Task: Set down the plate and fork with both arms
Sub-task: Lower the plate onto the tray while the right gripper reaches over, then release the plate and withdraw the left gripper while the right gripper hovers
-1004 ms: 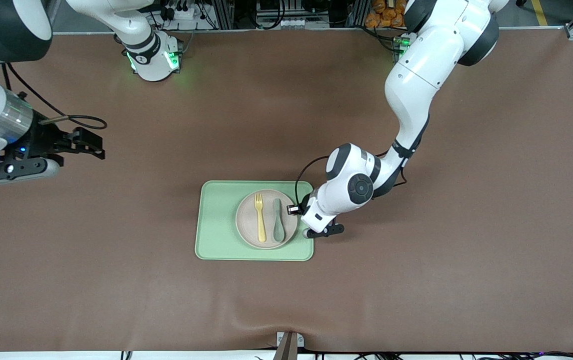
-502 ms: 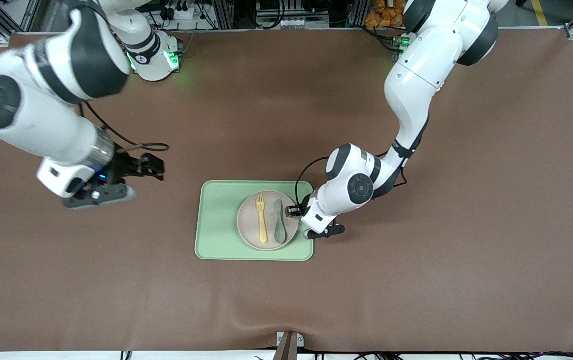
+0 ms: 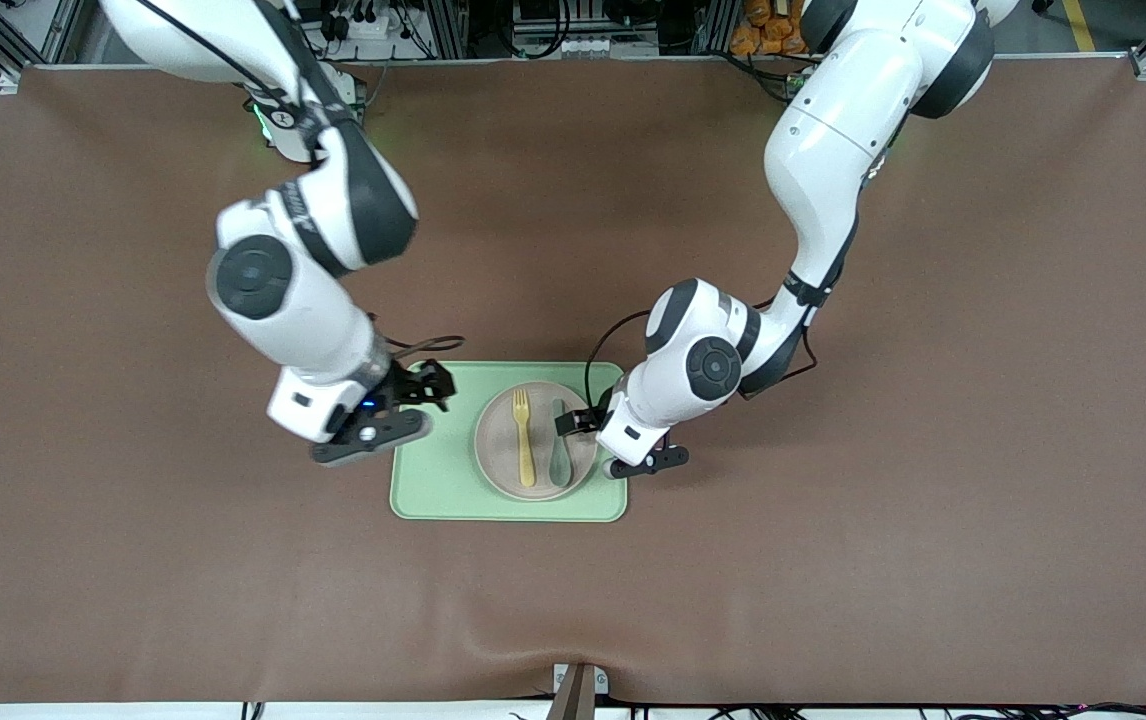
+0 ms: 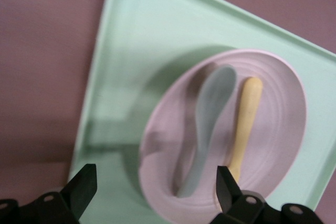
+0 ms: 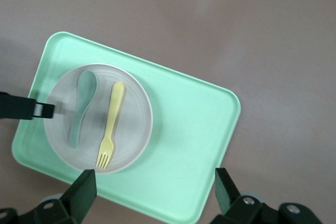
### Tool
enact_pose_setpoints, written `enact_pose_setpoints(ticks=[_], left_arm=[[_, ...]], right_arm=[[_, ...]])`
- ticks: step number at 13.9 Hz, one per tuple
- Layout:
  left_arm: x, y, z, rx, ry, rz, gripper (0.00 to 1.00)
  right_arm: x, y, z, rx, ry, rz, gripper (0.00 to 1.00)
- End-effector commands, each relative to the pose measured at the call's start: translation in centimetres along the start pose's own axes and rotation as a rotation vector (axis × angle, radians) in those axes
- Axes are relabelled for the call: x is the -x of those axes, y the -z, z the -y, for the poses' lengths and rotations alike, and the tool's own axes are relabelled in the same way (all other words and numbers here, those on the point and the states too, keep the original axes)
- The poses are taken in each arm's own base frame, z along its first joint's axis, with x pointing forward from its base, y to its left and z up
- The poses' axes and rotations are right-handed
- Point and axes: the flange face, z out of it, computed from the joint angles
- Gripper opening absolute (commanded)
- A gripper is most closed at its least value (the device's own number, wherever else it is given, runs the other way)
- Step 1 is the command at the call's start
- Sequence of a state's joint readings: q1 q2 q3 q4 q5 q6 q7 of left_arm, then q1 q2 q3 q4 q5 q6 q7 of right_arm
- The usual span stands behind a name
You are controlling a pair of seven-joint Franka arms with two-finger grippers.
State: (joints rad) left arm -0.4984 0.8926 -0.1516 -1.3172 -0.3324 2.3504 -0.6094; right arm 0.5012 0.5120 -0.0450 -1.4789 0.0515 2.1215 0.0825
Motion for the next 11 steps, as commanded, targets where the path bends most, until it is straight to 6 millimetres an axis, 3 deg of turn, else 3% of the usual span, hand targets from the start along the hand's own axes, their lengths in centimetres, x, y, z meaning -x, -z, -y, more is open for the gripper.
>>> enact_pose_setpoints(ticks=[1,3,4,8,11], left_arm=[[-0.1,3.3,0.0,-0.083,-0.037,-0.013,1.0],[-1.0,6.7,0.5,-0.154,-0.089,-0.059,1.0],[-0.9,7.3,0.8,-0.214,-0.122,-0.058,1.0],[-2.7,13.4,2.3,-0.29,-0.137,-0.12,1.0],[-4.5,18.0,5.1,-0.357,-0.135,-0.144,1.0]], right_arm=[[-0.8,-3.2,1.2,0.055,0.066,-0.029,1.0],[-0.9,-7.0,3.2,0.075,0.118,-0.064,1.0],[-0.8,-8.5,4.2,0.095,0.154,-0.072,1.0],[-0.2,-11.9,3.9,0.052,0.043,-0.028,1.0],[0.1,-15.4,3.9,0.033,0.024,0.005,1.0]])
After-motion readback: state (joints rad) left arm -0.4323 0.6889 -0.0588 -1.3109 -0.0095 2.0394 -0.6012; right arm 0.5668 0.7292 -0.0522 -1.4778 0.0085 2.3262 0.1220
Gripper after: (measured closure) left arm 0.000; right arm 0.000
